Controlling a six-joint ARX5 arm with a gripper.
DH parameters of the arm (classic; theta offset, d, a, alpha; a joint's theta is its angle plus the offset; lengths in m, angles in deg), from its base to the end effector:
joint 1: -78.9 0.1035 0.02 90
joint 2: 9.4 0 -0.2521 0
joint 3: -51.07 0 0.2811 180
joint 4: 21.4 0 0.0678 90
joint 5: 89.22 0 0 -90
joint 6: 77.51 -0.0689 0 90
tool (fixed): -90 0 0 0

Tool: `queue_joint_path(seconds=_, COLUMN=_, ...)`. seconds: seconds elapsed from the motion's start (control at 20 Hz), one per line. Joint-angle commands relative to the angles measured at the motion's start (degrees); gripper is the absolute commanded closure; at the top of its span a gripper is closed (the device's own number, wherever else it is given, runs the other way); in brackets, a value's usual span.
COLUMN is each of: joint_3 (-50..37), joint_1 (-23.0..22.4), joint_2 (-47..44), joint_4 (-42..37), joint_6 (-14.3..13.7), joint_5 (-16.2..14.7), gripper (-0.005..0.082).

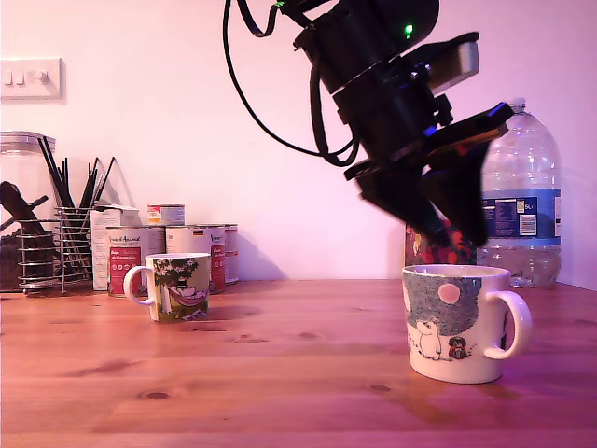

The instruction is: Pick up the coffee capsules from the table one by one and drop them inside the nearest coffee cup

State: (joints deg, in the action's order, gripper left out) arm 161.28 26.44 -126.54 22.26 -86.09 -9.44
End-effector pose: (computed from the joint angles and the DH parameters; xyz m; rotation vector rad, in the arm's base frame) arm 0.2950 -0.4040 0.1892 0.4603 0.7892 -1.0864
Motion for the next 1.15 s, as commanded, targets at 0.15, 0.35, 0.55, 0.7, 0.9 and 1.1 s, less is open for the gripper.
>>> queue_joint_path(seconds=0.15, joint_3=-9.6, joint_1=1.0, joint_2=9.6, joint_4=-7.9, joint_6=0.9, joint_5=0.0, gripper=0.079)
queue_joint_path(seconds=0.35, joint_3=-19.8, joint_1=2.7, joint_2=17.4, joint_4=-14.1, joint_6=2.6, joint_5=0.1, gripper=0.079)
queue_joint_path(seconds=0.55, joint_3=-30.8, joint_1=4.8, joint_2=26.4, joint_4=-18.0, joint_6=3.8, joint_5=3.4, gripper=0.079)
queue_joint_path(seconds=0.7, joint_3=-37.0, joint_1=6.8, joint_2=32.5, joint_4=-18.3, joint_6=4.9, joint_5=4.3, gripper=0.079)
queue_joint_path(seconds=0.9, joint_3=-42.1, joint_1=8.8, joint_2=37.6, joint_4=-17.6, joint_6=6.0, joint_5=4.7, gripper=0.079)
queue_joint_path(seconds=1.1, joint_3=-43.2, joint_1=9.6, joint_2=38.7, joint_4=-17.4, joint_6=7.0, joint_5=4.7, gripper=0.079)
